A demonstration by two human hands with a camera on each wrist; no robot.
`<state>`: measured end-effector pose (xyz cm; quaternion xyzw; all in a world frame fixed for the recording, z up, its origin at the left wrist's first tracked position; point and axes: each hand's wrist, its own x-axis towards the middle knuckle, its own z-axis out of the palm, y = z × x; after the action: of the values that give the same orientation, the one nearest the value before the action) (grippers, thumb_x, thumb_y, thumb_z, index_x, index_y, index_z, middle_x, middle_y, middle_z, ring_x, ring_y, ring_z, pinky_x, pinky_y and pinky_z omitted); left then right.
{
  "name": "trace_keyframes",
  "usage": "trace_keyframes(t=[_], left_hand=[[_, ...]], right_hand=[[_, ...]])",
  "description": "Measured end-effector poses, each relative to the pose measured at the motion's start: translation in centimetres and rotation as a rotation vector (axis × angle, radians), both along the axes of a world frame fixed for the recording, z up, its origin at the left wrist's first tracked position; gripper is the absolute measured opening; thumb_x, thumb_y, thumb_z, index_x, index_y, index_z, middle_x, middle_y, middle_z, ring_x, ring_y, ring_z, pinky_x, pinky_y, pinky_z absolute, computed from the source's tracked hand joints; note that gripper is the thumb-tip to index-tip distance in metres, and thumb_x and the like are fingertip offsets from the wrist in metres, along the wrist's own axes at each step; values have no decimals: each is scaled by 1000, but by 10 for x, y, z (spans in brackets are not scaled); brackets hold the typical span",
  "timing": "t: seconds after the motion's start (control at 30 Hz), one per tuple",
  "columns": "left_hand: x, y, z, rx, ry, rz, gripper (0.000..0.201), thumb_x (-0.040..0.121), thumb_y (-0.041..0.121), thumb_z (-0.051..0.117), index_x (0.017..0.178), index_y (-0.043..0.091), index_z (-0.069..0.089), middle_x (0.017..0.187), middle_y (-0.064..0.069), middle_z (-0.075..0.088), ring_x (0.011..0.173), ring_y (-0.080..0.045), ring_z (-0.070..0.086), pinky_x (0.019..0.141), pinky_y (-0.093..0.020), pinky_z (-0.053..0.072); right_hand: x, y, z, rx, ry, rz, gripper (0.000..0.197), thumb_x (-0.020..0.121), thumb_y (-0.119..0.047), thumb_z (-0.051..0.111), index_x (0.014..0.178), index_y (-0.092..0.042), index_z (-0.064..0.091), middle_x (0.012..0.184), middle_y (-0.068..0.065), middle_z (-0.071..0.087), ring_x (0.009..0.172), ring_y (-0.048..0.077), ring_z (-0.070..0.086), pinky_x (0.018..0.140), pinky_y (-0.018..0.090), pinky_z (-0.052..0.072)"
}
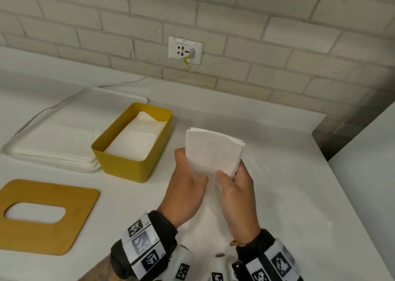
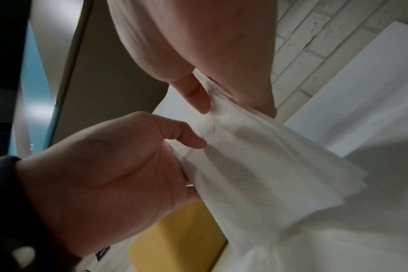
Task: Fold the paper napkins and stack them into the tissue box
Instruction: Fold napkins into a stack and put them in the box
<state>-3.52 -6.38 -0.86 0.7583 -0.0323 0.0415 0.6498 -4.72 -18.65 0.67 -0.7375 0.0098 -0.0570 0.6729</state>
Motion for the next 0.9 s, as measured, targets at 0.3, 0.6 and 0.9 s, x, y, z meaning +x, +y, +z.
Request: trace_keyframes(t=[0.3,0.6,0.9], left_hand=[[-10,-2,2,-46,-32,-30,50,95,-9,49,116,34,32,122,15,53,108,10,57,87,-13,50],[-12,3,2,-65,40,-132,47,99,-4,50,116,35,29,123,15,49,105,15,57,86,-11,51],[-14,22,-5,116,131,-174,44,103,4,48,129,35,31,101,9,58,79,10,61,71,-10,46]], right_hand=[[-1,0,-4,7,17,2,38,97,-2,54,120,-30,63,108,-13,72,101,1,67,78,16,53],[0,-2,-4,18,46,0,33,97,-3,58,119,-25,67,106,-8,75,100,9,70,82,26,56],[5,-6,-11,184,173,-33,22,98,-5,59,111,-19,70,103,-2,78,98,21,74,87,42,56]])
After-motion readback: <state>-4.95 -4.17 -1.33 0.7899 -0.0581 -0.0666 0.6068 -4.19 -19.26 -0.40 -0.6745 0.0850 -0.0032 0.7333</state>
